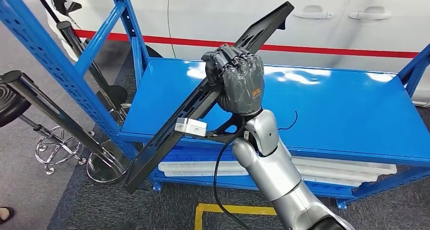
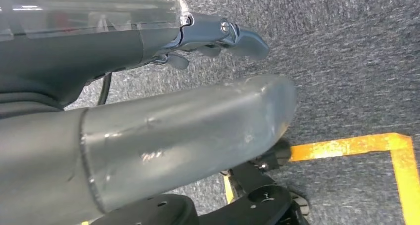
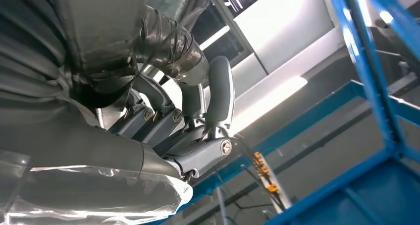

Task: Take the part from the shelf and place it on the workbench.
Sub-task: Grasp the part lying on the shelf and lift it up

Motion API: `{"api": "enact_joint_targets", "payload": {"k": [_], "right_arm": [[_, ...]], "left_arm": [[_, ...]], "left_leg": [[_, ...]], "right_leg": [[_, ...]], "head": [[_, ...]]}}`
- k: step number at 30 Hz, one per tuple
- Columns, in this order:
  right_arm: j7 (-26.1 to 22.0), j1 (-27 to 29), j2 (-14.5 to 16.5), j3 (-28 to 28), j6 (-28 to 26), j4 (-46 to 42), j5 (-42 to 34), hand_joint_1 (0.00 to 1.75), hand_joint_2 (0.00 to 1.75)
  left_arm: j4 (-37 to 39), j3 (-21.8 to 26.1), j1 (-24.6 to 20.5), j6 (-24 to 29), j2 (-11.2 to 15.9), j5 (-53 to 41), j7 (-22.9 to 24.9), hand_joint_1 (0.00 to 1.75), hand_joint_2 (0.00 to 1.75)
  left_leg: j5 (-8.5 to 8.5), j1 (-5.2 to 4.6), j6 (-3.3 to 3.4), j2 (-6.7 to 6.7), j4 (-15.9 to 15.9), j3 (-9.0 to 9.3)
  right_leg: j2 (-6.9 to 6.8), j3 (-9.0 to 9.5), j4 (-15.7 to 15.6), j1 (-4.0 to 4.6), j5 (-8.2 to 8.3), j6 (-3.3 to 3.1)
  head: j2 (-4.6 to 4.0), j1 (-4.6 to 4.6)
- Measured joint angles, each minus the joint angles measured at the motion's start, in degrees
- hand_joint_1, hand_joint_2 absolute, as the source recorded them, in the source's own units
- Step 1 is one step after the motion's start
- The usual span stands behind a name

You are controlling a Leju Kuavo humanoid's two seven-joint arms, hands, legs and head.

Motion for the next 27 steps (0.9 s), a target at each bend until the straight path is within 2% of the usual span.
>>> {"api": "enact_joint_targets", "payload": {"k": [2, 3, 4, 6, 7, 8, 9, 10, 11, 13, 14, 16, 18, 19, 22, 23, 24, 25, 27], "right_arm": [[-0.4, 0.0, 0.0, 0.9, 0.0, -0.7, -1.3, 1.75, 1.75], [-0.6, -0.1, 0.0, 1.6, 0.0, -1.3, -2.0, 1.75, 1.75], [-0.9, -0.1, 0.0, 2.3, 0.0, -1.9, -2.6, 1.75, 1.75], [-1.3, 0.3, 0.0, 4.0, 0.0, -3.2, -3.7, 1.75, 1.75], [-1.6, 0.8, 0.0, 4.9, 0.0, -3.9, -4.2, 1.75, 1.75], [-1.8, 1.4, 0.0, 5.8, -0.1, -4.6, -4.7, 1.75, 1.75], [-2.0, 2.0, -0.1, 6.5, -0.2, -5.3, -5.1, 1.75, 1.75], [-2.2, 2.7, -0.1, 7.3, -0.2, -5.9, -5.4, 1.75, 1.75], [-2.4, 3.3, -0.2, 8.1, -0.3, -6.4, -5.6, 1.75, 1.75], [-2.9, 4.6, -0.3, 9.5, -0.4, -7.2, -6.0, 1.75, 1.75], [-3.4, 5.3, -0.3, 10.1, -0.5, -7.5, -6.2, 1.75, 1.75], [-4.8, 7.0, -0.4, 10.7, -0.5, -7.9, -6.7, 1.75, 1.75], [-6.4, 8.6, -0.4, 10.9, -0.6, -8.2, -7.4, 1.75, 1.75], [-7.1, 9.3, -0.4, 11.0, -0.6, -8.4, -7.8, 1.75, 1.75], [-8.2, 11.2, -0.5, 11.0, -0.6, -8.5, -8.6, 1.75, 1.75], [-8.4, 11.7, -0.5, 11.0, -0.6, -8.5, -8.7, 1.75, 1.75], [-8.6, 12.0, -0.6, 11.0, -0.6, -8.5, -8.8, 1.75, 1.75], [-8.8, 12.2, -0.6, 11.0, -0.6, -8.5, -8.9, 1.75, 1.75], [-9.5, 12.8, -0.6, 11.1, -0.6, -8.5, -9.4, 1.75, 1.75]], "left_arm": [[0.0, 0.0, 0.3, 0.0, 0.0, 0.1, 0.1, 0.00, 0.00], [0.0, 0.0, 0.4, 0.0, 0.0, 0.0, 0.1, 0.00, 0.00], [0.0, 0.0, 0.6, 0.0, 0.0, 0.0, 0.1, 0.00, 0.44], [0.0, 0.0, 1.2, -0.3, 0.0, -0.2, 0.1, 0.00, 1.31], [0.0, 0.0, 1.6, -0.4, 0.0, -0.3, 0.0, 0.00, 1.75], [0.0, 0.0, 1.9, -0.4, -0.1, -0.7, 0.0, 0.00, 1.75], [0.0, -0.1, 2.2, -0.2, -0.1, -1.2, 0.0, 0.00, 1.75], [0.0, -0.3, 2.4, 0.5, -0.1, -2.1, 0.0, 0.00, 1.75], [0.0, -0.7, 2.6, 1.5, -0.2, -3.2, 0.0, 0.00, 1.75], [0.0, -1.9, 2.5, 3.4, -0.4, -5.1, 0.2, 0.00, 1.75], [0.0, -2.4, 2.5, 4.0, -0.5, -5.6, 0.3, 0.00, 1.75], [0.0, -3.1, 2.5, 3.8, -0.8, -5.6, 0.4, 0.00, 1.75], [0.0, -3.3, 2.4, 3.0, -1.0, -5.0, 0.7, 0.00, 1.75], [0.0, -3.3, 2.3, 2.7, -1.1, -4.8, 1.0, 0.00, 1.75], [0.0, -3.3, 2.2, 2.7, -1.3, -4.5, 1.6, 0.00, 1.75], [0.0, -3.3, 2.2, 2.7, -1.3, -4.4, 1.7, 0.00, 1.75], [0.0, -3.3, 2.3, 2.9, -1.3, -4.4, 1.8, 0.00, 1.75], [0.0, -3.3, 2.3, 3.0, -1.3, -4.2, 2.0, 0.00, 1.75], [0.0, -3.2, 2.3, 3.4, -1.4, -3.6, 2.2, 0.00, 1.75]], "left_leg": [[-0.43, 0.18, -0.63, 0.05, 0.3, -0.17], [-1.32, 0.26, -0.92, 0.06, 1.4, -0.64], [-2.78, 0.35, -1.17, 0.07, 3.7, -1.60], [-6.42, 0.48, -1.61, 0.09, 11.0, -4.87], [-7.55, 0.52, -1.77, 0.10, 14.3, -6.40], [-7.63, 0.54, -1.85, 0.10, 15.8, -7.17], [-6.67, 0.54, -1.83, 0.10, 15.3, -6.94], [-4.77, 0.54, -1.72, 0.11, 12.4, -5.58], [-2.77, 0.53, -1.51, 0.12, 8.2, -3.62], [-0.52, 0.31, -1.04, 0.09, 1.5, -0.31], [-0.38, 0.17, -0.83, 0.04, 0.1, 0.37], [-0.35, 0.13, -0.30, -0.05, -0.3, 0.59], [0.01, 0.41, 0.48, 0.04, -0.9, 0.84], [0.18, 0.56, 0.85, 0.11, -1.1, 0.94], [0.26, 0.55, 1.26, 0.25, -1.2, 0.92], [0.25, 0.55, 1.26, 0.25, -1.2, 0.91], [0.22, 0.54, 1.25, 0.24, -1.1, 0.90], [0.17, 0.55, 1.19, 0.20, -1.0, 0.93], [-0.07, 0.45, 0.87, 0.07, -0.6, 0.94]], "right_leg": [[0.06, 0.10, -0.3, -0.13, 0.23, -0.72], [0.04, 0.19, -0.5, -0.26, 0.36, -1.11], [-0.01, 0.29, -0.7, -0.39, 0.44, -1.41], [-0.05, 0.32, -0.7, -0.32, 0.40, -1.73], [-0.04, 0.34, -0.7, -0.26, 0.36, -1.79], [-0.01, 0.36, -0.6, -0.22, 0.31, -1.82], [0.03, 0.41, -0.6, -0.21, 0.25, -1.80], [0.07, 0.51, -0.5, -0.20, 0.17, -1.73], [0.10, 0.62, -0.5, -0.20, 0.05, -1.60], [0.11, 0.71, -0.4, -0.01, -0.16, -1.18], [0.10, 0.73, -0.4, 0.06, -0.18, -0.93], [0.08, 0.85, -0.6, 0.13, -0.09, -0.36], [0.07, 0.61, 0.3, 0.13, -1.02, 0.23], [0.07, -0.21, 2.3, 0.13, -2.37, 0.46], [0.06, -5.06, 12.8, -0.03, -7.58, 0.85], [0.06, -6.13, 15.0, -0.06, -8.06, 0.93], [0.05, -6.24, 15.2, -0.12, -7.41, 0.94], [0.04, -5.22, 13.1, -0.18, -5.77, 0.88], [-0.01, -1.23, 5.1, -0.18, -1.94, 0.49]], "head": [[-0.01, 0.01], [0.00, 0.00], [0.00, -0.01], [0.01, -0.02], [0.01, -0.01], [0.01, -0.02], [0.00, -0.02], [0.00, -0.02], [-0.01, -0.02], [-0.01, -0.02], [-0.01, -0.01], [0.00, 0.00], [0.01, 0.01], [0.00, 0.02], [0.00, 0.01], [0.01, 0.01], [0.01, 0.02], [0.00, 0.02], [0.00, 0.02]]}}
